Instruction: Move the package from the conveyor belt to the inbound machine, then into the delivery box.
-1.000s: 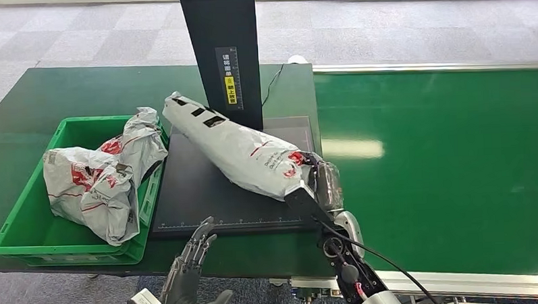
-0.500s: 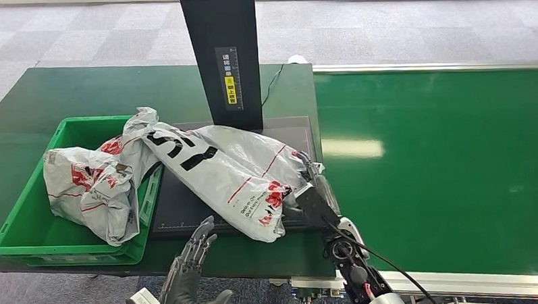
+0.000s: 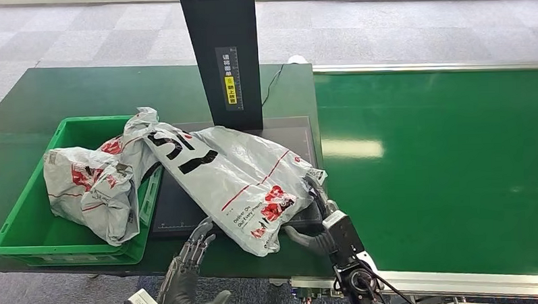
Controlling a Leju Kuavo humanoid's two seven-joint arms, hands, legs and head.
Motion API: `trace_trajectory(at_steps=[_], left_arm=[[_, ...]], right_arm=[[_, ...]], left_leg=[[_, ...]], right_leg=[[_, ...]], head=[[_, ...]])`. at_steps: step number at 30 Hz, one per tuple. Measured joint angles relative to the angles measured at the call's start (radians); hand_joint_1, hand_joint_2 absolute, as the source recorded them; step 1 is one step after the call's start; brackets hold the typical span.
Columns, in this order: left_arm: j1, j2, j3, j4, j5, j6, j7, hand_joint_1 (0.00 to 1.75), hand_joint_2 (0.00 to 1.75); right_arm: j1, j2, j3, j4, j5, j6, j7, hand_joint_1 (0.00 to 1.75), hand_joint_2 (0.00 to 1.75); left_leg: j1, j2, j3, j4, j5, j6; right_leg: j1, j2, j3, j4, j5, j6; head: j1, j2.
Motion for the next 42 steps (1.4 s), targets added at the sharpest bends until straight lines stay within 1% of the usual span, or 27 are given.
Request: trace_trajectory(at_steps=[2, 3, 4, 5, 7, 10, 13, 17, 19, 20, 23, 24, 25, 27, 28, 31, 34, 37, 39, 42], left_arm=[[-0.005, 0.002, 0.002, 0.004, 0.0, -0.007, -0.004, 0.0, 1.75], [-0.007, 0.003, 0.003, 0.007, 0.0, -0.009, -0.006, 0.0, 1.75], [-0.009, 0.003, 0.005, 0.008, -0.001, -0.011, -0.007, 0.0, 1.75], [-0.01, 0.003, 0.007, 0.009, -0.003, -0.011, -0.007, 0.0, 1.75], [-0.012, 0.003, 0.013, 0.01, -0.009, -0.01, -0.008, 0.0, 1.75], [-0.005, 0.001, 0.026, -0.005, -0.008, 0.0, -0.016, 0.0, 1.75], [0.007, -0.008, 0.058, -0.044, 0.024, 0.015, -0.041, 0.0, 1.75], [0.02, -0.029, 0.127, -0.12, 0.115, 0.053, -0.072, 0.0, 1.75], [0.021, -0.037, 0.155, -0.173, 0.138, 0.123, -0.077, 0.0, 1.75], [0.02, -0.039, 0.164, -0.202, 0.131, 0.182, -0.078, 0.0, 1.75], [0.008, -0.025, 0.159, -0.275, 0.042, 0.42, -0.079, 0.0, 1.75], [-0.001, -0.017, 0.151, -0.288, 0.001, 0.488, -0.08, 0.0, 1.75], [-0.014, -0.009, 0.142, -0.293, -0.038, 0.537, -0.079, 0.0, 1.75], [-0.056, 0.004, 0.122, -0.284, -0.136, 0.597, -0.061, 0.0, 1.75], [-0.087, 0.01, 0.11, -0.269, -0.199, 0.613, -0.037, 0.0, 1.75], [-0.205, 0.024, 0.056, -0.177, -0.401, 0.627, 0.065, 0.0, 1.75], [-0.344, 0.029, -0.025, -0.022, -0.535, 0.597, 0.154, 0.0, 1.75], [-0.485, 0.025, -0.117, 0.161, -0.582, 0.572, 0.202, 0.0, 1.75], [-0.551, 0.017, -0.169, 0.269, -0.616, 0.591, 0.225, 0.0, 1.75], [-0.61, 0.007, -0.235, 0.409, -0.688, 0.636, 0.267, 0.0, 1.75]], right_arm=[[0.04, -0.004, -0.023, -0.058, -0.145, 0.172, -0.036, 0.0, 1.75], [0.061, -0.005, -0.038, -0.093, -0.209, 0.244, -0.047, 0.0, 1.75], [0.08, -0.006, -0.055, -0.127, -0.257, 0.291, -0.052, 0.0, 1.75], [0.097, -0.006, -0.074, -0.16, -0.291, 0.32, -0.052, 0.0, 1.75], [0.122, -0.006, -0.109, -0.216, -0.323, 0.339, -0.047, 0.0, 1.75], [0.154, -0.004, -0.147, -0.286, -0.329, 0.338, -0.033, 0.0, 1.75], [0.174, 0.001, -0.173, -0.333, -0.311, 0.308, -0.028, 0.0, 1.75], [0.205, 0.01, -0.194, -0.387, -0.298, 0.274, -0.032, 0.0, 1.75], [0.219, 0.016, -0.202, -0.41, -0.293, 0.261, -0.03, 0.0, 1.75], [0.224, 0.018, -0.205, -0.419, -0.289, 0.254, -0.028, 0.0, 1.75], [0.229, 0.027, -0.209, -0.434, -0.277, 0.232, -0.025, 0.0, 1.75], [0.228, 0.03, -0.209, -0.436, -0.273, 0.226, -0.025, 0.0, 1.75], [0.226, 0.032, -0.209, -0.437, -0.269, 0.221, -0.025, 0.0, 1.75], [0.218, 0.036, -0.209, -0.437, -0.261, 0.211, -0.025, 0.0, 1.75], [0.211, 0.039, -0.209, -0.435, -0.255, 0.206, -0.026, 0.0, 1.75], [0.18, 0.048, -0.205, -0.425, -0.241, 0.189, -0.029, 0.0, 1.75], [0.149, 0.056, -0.201, -0.408, -0.233, 0.181, -0.031, 0.0, 1.75], [0.125, 0.064, -0.196, -0.397, -0.231, 0.174, -0.031, 0.0, 1.75], [0.116, 0.067, -0.195, -0.391, -0.229, 0.169, -0.031, 0.0, 1.75], [0.105, 0.07, -0.193, -0.382, -0.226, 0.163, -0.028, 0.0, 1.75]], left_leg=[[0.0, 0.0, 0.0, 0.0, 0.0, 0.0], [0.0, 0.0, 0.0, 0.0, 0.0, 0.0], [0.0, 0.0, 0.0, 0.0, 0.0, 0.0], [0.0, 0.0, -0.001, 0.0, 0.0, 0.0], [0.0, 0.0, -0.001, 0.0, 0.0, 0.0], [0.0, 0.0, -0.001, 0.0, -0.001, 0.0], [0.0, 0.001, 0.0, 0.0, -0.001, 0.0], [0.0, 0.0, 0.0, 0.0, 0.0, 0.0], [0.0, 0.0, 0.0, 0.0, 0.0, 0.0], [0.0, 0.0, 0.0, 0.0, 0.0, 0.0], [0.0, 0.0, 0.0, 0.0, 0.0, 0.0], [0.0, 0.0, 0.0, 0.0, 0.0, 0.0], [0.0, 0.0, 0.0, 0.0, 0.0, 0.0], [0.0, 0.0, 0.0, 0.0, 0.0, 0.0], [0.0, 0.0, 0.0, 0.0, 0.001, 0.0], [0.0, 0.0, 0.001, 0.0, 0.002, 0.001], [0.0, -0.001, 0.001, 0.001, 0.004, 0.001], [0.0, 0.0, 0.001, 0.001, 0.004, 0.001], [0.0, 0.0, 0.001, 0.001, 0.004, 0.001], [0.0, 0.0, 0.0, 0.001, 0.004, 0.001]], right_leg=[[0.0, 0.0, 0.0, 0.0, 0.0, 0.0], [0.0, 0.0, 0.0, 0.0, 0.0, 0.0], [0.0, 0.0, 0.0, 0.0, 0.0, 0.0], [0.0, 0.0, 0.0, 0.0, 0.0, 0.0], [0.0, 0.0, 0.0, 0.0, 0.0, 0.0], [0.0, 0.0, 0.0, 0.0, 0.0, 0.0], [0.0, 0.001, 0.0, 0.0, 0.0, 0.0], [0.0, 0.0, 0.0, 0.0, 0.0, 0.0], [0.0, 0.001, 0.0, 0.0, 0.0, 0.0], [0.0, 0.001, 0.0, 0.0, 0.0, 0.0], [0.0, 0.0, 0.0, 0.0, 0.0, 0.0], [0.0, 0.0, 0.0, 0.0, 0.0, 0.0], [0.0, 0.0, 0.0, 0.0, 0.0, 0.0], [0.0, 0.0, 0.001, 0.0, 0.0, 0.0], [0.0, 0.0, 0.001, 0.0, 0.0, 0.0], [0.0, 0.0, 0.002, 0.0, 0.001, 0.0], [0.0, 0.0, 0.002, 0.0, 0.003, 0.001], [-0.001, 0.0, 0.002, 0.0, 0.004, 0.001], [-0.001, 0.0, 0.002, 0.0, 0.004, 0.001], [0.0, 0.001, 0.0, 0.0, 0.004, 0.001]], head=[[0.0, 0.0], [0.0, 0.0], [0.0, 0.0], [0.0, 0.0], [0.0, 0.0], [0.0, 0.0], [0.0, 0.0], [0.0, 0.0], [0.0, 0.0], [0.0, 0.0], [0.0, 0.0], [0.0, 0.0], [0.0, 0.0], [0.0, 0.0], [0.0, 0.0], [0.0, 0.0], [0.0, 0.0], [0.0, 0.0], [0.0, 0.0], [0.0, 0.0]])
